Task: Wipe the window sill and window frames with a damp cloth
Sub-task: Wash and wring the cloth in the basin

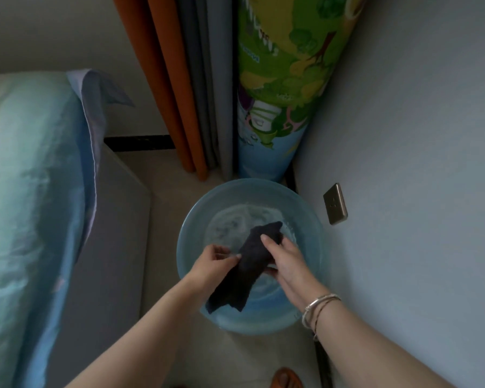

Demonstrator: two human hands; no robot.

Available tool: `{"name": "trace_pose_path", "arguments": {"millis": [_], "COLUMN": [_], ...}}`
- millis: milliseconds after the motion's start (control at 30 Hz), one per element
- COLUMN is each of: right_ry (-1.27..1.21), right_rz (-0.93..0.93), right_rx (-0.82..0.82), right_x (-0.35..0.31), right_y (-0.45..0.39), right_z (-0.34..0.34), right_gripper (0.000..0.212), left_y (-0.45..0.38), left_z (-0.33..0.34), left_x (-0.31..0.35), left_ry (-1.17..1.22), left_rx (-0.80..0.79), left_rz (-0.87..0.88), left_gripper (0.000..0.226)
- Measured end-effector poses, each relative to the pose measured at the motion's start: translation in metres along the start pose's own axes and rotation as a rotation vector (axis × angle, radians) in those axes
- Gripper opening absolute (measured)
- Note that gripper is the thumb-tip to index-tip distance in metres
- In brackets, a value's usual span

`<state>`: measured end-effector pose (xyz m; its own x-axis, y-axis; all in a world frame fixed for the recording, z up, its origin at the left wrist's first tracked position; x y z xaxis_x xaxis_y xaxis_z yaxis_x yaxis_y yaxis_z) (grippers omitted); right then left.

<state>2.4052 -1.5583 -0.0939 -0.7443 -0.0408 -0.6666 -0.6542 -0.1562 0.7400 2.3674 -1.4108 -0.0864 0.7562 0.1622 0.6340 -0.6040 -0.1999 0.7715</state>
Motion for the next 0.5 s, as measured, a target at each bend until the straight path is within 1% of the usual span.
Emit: {"name": "trace_pose_path", "arguments": {"millis": [33,67,133,200,267,300,367,400,500], "right_ry": [-0.052,-0.119,-0.274,-0.434,-0.517,-0.518,-0.437,-0.343,0.155], "right_rz": [0.005,0.028,0.112,0.197,0.232,0.230,0.183,0.147,0.084], "right_rx": [0.007,-0.001,-0.051,-0.101,-0.095,-0.076,-0.063,-0.050,0.082], "right_x": [-0.001,-0.002,-0.005,-0.005,-0.002,0.001,0.002,0.003,0.002], "right_y": [-0.004,-0.006,-0.012,-0.014,-0.015,-0.016,-0.015,-0.015,-0.015], "right_z": [-0.004,-0.007,-0.011,-0.013,-0.012,-0.009,0.002,0.006,0.008], "right_gripper": [0.030,0.032,0.034,0.033,0.029,0.024,0.018,0.017,0.018], "left_y": [-0.004,-0.007,-0.012,-0.019,-0.025,-0.027,-0.032,-0.034,-0.038], "left_z": [-0.001,-0.002,-0.003,-0.005,-0.002,0.000,0.002,0.002,-0.005], "left_x": [-0.002,-0.003,-0.003,-0.001,0.001,0.001,0.001,0.002,0.010], "left_ry": [-0.045,-0.052,0.069,0.185,0.217,0.208,0.140,0.082,-0.100], "left_rx": [-0.011,-0.019,-0.006,0.028,-0.009,-0.039,-0.053,-0.034,0.062], "left_rz": [-0.005,0.009,0.040,0.039,0.032,0.023,0.041,0.088,0.276], "left_gripper": [0.010,0.011,0.015,0.016,0.011,0.007,0.017,0.020,0.021]}}
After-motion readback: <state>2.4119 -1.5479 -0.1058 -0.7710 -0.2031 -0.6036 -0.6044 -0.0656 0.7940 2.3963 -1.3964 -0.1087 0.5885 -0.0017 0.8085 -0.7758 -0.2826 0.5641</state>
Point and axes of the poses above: each hand's wrist, its own y-axis away from the middle knuckle, its own z-axis out of the palm, x = y × z, the point moved 2 cm from there along -y, towards the middle knuckle, and after that the axes turned 9 degrees about y, right-handed, at the moved point
